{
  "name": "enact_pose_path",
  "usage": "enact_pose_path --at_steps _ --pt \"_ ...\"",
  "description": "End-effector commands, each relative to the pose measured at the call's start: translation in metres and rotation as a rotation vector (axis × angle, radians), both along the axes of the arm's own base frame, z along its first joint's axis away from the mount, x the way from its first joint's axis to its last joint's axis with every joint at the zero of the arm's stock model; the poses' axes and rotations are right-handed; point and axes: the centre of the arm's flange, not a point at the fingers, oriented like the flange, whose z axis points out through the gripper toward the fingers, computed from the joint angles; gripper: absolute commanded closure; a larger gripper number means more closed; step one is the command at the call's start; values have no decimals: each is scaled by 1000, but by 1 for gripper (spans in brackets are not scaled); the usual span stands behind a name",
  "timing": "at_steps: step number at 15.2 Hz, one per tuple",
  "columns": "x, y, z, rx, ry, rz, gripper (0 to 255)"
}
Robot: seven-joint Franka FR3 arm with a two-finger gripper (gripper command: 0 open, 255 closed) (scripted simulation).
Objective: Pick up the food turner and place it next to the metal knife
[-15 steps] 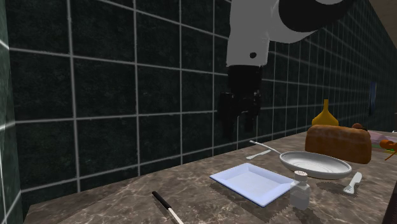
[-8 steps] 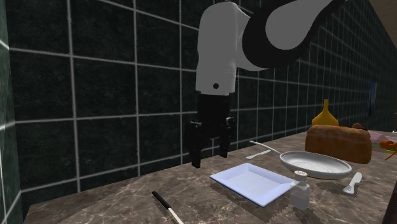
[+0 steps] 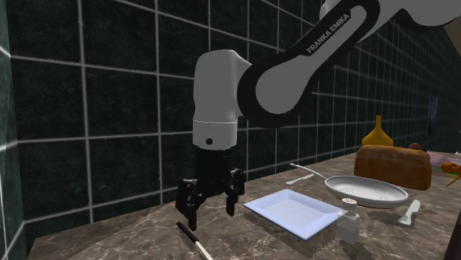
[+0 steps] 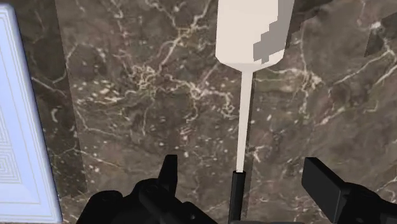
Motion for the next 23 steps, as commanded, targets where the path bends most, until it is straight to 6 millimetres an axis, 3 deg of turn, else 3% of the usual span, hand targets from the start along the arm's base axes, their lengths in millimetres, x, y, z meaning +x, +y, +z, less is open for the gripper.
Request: enact_pose_path --at_steps 1,9,16,17,23 --pt "13 11 -18 3 3 -16 0" --pt "15 10 -57 3 3 -16 0" --pt "15 10 -57 3 3 -16 0" --pt "15 10 -57 3 3 -16 255" --pt "15 10 -57 3 3 -16 255"
